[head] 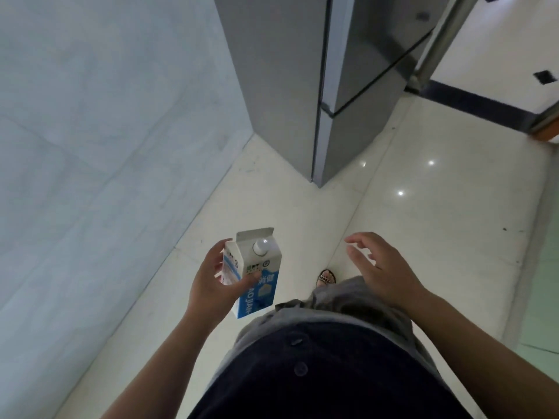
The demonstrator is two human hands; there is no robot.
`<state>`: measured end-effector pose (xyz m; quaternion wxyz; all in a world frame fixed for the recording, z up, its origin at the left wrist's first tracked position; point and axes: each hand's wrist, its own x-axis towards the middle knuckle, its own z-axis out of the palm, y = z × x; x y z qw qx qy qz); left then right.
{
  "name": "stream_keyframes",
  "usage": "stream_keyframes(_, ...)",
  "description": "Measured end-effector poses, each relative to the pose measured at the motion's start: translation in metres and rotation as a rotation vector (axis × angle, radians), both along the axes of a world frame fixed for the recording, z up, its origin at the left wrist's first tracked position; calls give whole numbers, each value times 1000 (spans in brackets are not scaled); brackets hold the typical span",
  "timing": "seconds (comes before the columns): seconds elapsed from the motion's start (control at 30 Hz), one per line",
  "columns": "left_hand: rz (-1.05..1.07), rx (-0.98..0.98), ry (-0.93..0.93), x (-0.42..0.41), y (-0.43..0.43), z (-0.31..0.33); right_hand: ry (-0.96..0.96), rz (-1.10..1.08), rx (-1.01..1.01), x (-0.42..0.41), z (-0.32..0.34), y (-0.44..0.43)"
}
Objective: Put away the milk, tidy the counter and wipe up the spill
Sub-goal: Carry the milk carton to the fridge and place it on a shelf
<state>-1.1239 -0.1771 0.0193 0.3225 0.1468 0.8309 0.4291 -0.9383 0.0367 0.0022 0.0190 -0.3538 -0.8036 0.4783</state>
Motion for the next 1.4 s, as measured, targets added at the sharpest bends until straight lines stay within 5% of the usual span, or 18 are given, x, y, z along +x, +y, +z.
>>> stream_keyframes(0.37,-4,102,194,-124,158,29,113,-23,137,-141,45,169)
stream_keyframes(0.77,-312,375,261,-316,354,87,392,-648,410,-319,108,267)
stream_keyframes(1.03,-479,503,269,-370,418,122,535,-903,554,-366,137,287)
stream_keyframes(1.4,-591,593,251,-381,438,135,599,-1052,484,-372,146,302)
